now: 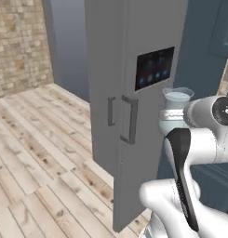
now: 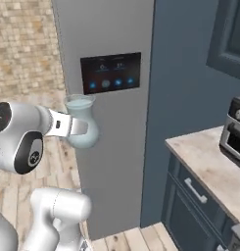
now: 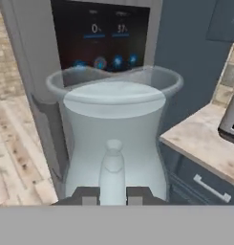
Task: Move the lemon and bread from the second highest shelf to the top shelf to make space. Then, place the pitcher from the counter on the cleared second highest shelf.
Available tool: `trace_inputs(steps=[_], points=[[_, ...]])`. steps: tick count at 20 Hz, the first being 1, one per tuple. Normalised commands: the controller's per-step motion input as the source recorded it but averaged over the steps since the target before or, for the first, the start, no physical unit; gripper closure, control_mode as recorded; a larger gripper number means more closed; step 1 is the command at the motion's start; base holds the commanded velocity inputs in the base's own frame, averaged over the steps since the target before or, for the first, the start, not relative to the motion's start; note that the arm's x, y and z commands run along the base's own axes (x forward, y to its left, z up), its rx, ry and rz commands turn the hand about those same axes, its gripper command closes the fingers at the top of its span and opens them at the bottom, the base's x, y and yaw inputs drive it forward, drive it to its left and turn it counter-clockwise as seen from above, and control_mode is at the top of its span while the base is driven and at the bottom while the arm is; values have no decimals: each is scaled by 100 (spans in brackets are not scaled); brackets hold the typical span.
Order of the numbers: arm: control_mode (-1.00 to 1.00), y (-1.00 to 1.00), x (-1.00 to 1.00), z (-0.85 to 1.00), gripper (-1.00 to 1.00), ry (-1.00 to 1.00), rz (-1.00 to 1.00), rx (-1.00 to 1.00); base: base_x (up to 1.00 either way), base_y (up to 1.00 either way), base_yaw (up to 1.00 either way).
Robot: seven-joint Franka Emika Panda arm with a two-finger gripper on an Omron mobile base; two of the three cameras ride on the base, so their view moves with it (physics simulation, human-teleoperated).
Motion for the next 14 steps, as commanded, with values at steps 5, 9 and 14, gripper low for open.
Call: trace_inputs(steps=[5, 9, 14], points=[[100, 0, 0, 0, 100, 0, 0, 0, -63, 12, 71], [100, 0, 0, 0, 100, 0, 0, 0, -11, 51, 56], [100, 0, 0, 0, 100, 0, 0, 0, 35, 65, 32]])
